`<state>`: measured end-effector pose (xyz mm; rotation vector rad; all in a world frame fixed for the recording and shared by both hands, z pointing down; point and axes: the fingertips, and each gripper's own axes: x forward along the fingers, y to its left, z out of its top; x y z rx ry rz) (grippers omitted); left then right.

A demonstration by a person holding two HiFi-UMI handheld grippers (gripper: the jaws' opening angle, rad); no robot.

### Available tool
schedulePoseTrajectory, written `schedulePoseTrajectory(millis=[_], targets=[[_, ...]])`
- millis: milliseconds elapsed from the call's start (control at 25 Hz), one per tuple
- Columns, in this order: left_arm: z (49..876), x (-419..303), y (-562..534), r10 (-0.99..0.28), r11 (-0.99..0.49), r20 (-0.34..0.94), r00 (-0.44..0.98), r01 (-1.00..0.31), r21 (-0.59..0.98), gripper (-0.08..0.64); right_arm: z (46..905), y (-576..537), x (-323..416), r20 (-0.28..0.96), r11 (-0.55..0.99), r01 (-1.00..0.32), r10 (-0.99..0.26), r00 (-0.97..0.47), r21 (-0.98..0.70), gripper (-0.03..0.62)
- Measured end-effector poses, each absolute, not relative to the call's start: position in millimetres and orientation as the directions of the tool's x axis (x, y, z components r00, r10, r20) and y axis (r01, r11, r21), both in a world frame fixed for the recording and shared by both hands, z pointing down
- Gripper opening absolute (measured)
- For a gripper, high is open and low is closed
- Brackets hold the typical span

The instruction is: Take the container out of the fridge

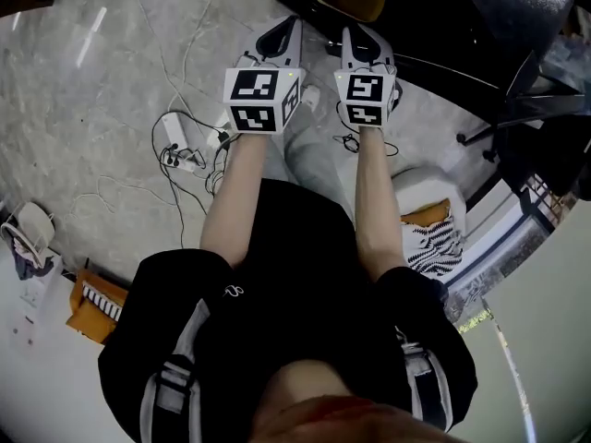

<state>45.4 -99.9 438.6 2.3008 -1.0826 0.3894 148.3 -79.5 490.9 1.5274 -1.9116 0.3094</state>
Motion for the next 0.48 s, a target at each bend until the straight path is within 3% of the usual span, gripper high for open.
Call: schedulePoseTrajectory(millis=[480], targets=[[469.5, 19.7, -98.8, -0.614, -0.464, 0.513, 0.6, -0.8, 0.38, 0.008, 609.6, -114.2, 160.9, 0.84, 0.523, -0.785, -0.542, -0.006, 0.332, 0.015]])
